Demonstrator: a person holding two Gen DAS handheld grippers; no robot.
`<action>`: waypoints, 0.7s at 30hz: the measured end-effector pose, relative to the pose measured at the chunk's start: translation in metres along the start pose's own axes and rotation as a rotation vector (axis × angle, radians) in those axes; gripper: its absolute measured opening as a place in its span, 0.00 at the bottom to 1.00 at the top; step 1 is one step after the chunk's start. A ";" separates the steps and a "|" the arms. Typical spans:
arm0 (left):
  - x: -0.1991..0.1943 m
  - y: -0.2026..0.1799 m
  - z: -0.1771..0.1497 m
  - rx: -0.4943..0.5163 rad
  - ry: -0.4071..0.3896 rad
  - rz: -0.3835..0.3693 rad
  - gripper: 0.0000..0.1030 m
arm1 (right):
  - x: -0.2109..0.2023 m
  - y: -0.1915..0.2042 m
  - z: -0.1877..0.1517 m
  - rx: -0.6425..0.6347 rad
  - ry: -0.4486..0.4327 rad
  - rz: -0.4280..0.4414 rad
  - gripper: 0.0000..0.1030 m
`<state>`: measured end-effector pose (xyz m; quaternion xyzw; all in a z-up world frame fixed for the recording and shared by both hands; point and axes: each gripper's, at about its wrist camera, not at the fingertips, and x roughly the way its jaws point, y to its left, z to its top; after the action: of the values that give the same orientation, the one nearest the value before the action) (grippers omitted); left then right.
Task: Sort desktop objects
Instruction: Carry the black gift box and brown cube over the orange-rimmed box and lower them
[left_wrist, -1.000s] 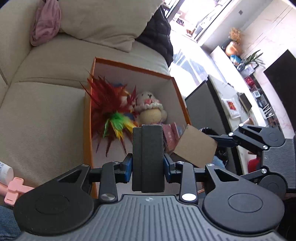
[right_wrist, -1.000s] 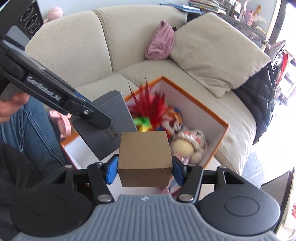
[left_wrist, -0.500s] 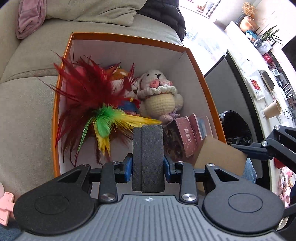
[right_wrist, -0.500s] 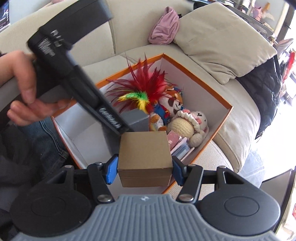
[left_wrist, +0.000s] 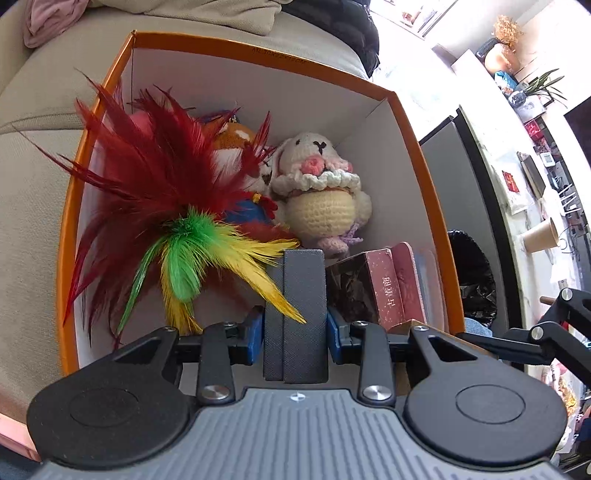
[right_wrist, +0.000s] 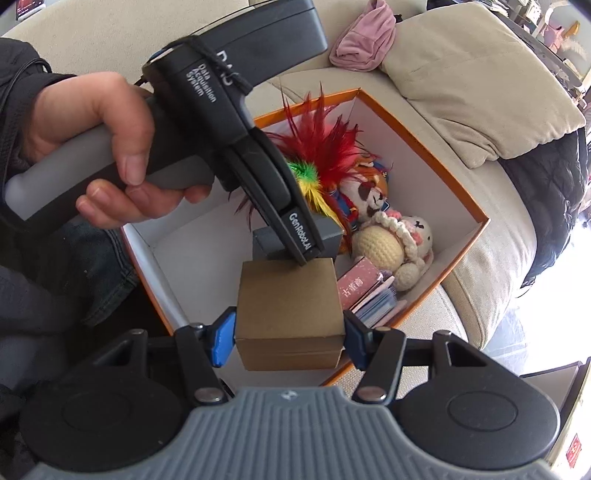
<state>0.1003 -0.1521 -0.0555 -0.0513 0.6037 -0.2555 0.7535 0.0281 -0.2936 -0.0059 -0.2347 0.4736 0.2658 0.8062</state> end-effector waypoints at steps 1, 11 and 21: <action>0.000 0.003 0.000 -0.017 0.006 -0.023 0.38 | 0.000 0.001 0.001 -0.007 0.005 -0.003 0.59; -0.002 0.003 -0.001 -0.054 0.015 -0.082 0.46 | 0.002 0.007 -0.001 -0.022 0.046 -0.002 0.59; -0.069 0.014 -0.003 -0.041 -0.169 -0.063 0.46 | 0.004 0.018 0.023 -0.097 0.036 0.043 0.59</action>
<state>0.0924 -0.1085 -0.0010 -0.1071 0.5411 -0.2613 0.7921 0.0326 -0.2653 -0.0013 -0.2680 0.4797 0.3016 0.7792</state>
